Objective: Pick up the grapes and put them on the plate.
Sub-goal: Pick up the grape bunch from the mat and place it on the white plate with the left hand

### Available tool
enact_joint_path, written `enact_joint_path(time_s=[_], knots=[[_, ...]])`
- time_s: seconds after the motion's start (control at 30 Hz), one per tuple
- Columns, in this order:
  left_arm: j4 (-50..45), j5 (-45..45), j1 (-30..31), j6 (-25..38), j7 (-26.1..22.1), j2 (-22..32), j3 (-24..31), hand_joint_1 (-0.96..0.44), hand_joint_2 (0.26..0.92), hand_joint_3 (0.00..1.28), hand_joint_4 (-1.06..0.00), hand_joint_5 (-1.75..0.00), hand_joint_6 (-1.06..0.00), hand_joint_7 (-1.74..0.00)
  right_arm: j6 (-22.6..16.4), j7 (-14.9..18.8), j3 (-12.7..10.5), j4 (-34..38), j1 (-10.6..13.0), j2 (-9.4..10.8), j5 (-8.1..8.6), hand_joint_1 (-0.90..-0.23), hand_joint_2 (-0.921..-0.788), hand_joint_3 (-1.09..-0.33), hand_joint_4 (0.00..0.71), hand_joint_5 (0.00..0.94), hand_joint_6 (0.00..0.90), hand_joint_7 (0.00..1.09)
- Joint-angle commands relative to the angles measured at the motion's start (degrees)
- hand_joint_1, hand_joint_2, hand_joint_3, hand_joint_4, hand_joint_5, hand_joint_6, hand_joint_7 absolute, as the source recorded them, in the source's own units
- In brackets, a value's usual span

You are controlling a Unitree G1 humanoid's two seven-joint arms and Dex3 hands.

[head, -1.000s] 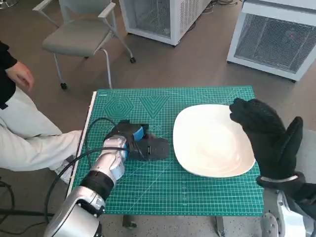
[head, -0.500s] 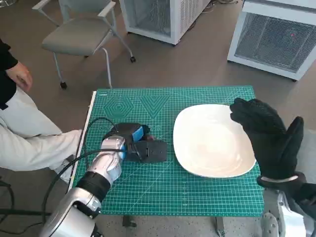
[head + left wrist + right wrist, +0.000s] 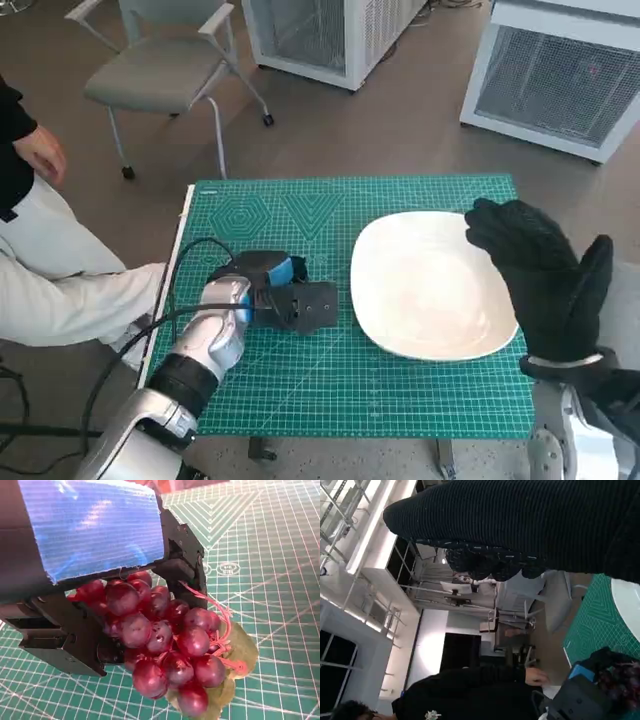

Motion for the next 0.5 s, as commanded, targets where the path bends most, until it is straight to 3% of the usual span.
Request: enact_joint_path(time_s=[0.03, 0.23, 0.5], knots=[[-1.41, -0.24, 0.93, 0.15, -1.08, 1.17, 0.3, 0.01, 0.875, 0.17, -0.66, -1.34, -0.65, -1.02, 0.23, 0.29, 0.18, 1.02, 0.42, 0.05, -0.13, -0.374, -0.921, -0.646, 0.417, 0.75, 0.2, 1.0], [-4.47, -0.29, 1.2, 0.41, -2.59, 2.44, 0.63, 0.0, 0.891, 0.13, -0.64, -1.24, -0.65, -1.14, 0.3, 0.37, 0.05, 1.1, 0.3, -0.1, 0.03, -0.374, -0.921, -0.645, 0.418, 0.749, 0.201, 1.0], [-15.64, -0.61, 2.83, 2.88, -6.9, 5.61, 2.56, 0.0, 0.885, 0.13, -0.67, -1.34, -0.68, -0.95, 0.18, 0.33, 0.08, 1.12, 0.34, -0.02, -0.02, -0.374, -0.921, -0.645, 0.419, 0.748, 0.201, 0.99]])
